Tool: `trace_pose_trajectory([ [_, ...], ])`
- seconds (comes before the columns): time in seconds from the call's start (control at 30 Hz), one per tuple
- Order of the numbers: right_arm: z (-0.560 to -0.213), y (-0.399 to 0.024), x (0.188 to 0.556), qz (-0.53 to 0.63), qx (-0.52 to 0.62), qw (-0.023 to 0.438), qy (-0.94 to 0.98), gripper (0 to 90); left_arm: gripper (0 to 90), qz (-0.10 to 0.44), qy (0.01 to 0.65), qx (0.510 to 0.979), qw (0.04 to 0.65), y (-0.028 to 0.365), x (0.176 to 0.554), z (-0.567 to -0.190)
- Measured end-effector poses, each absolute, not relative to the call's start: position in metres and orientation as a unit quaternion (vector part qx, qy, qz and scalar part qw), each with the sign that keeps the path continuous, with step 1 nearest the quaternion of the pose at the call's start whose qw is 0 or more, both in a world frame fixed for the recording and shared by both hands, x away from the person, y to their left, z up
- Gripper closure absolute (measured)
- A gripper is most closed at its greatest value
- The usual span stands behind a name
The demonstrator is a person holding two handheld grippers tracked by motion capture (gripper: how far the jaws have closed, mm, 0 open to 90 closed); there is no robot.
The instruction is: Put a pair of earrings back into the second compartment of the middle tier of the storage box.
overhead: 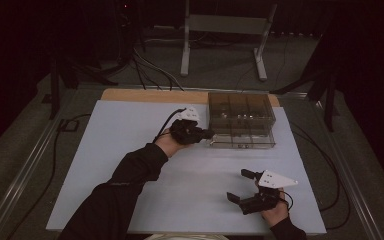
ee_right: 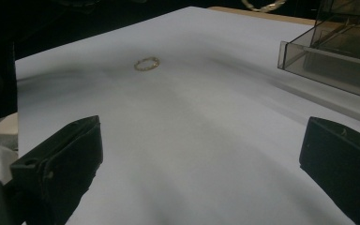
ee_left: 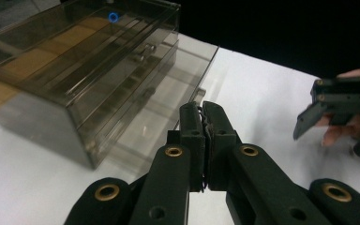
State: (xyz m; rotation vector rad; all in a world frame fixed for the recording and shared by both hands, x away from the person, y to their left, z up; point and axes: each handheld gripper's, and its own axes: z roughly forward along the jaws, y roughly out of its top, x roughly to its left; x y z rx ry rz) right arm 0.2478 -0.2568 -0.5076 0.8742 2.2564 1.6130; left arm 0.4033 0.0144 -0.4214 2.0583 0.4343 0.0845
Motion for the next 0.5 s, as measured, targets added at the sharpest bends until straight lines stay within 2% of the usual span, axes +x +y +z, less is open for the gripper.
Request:
trace_pose_trajectory([
  [0.5, -0.507, -0.258, 0.247, 0.553, 0.298, 0.117, 0.769, 0.0, 89.6, 0.028, 0.174, 0.849, 0.499, -0.039, 0.426, -0.431],
])
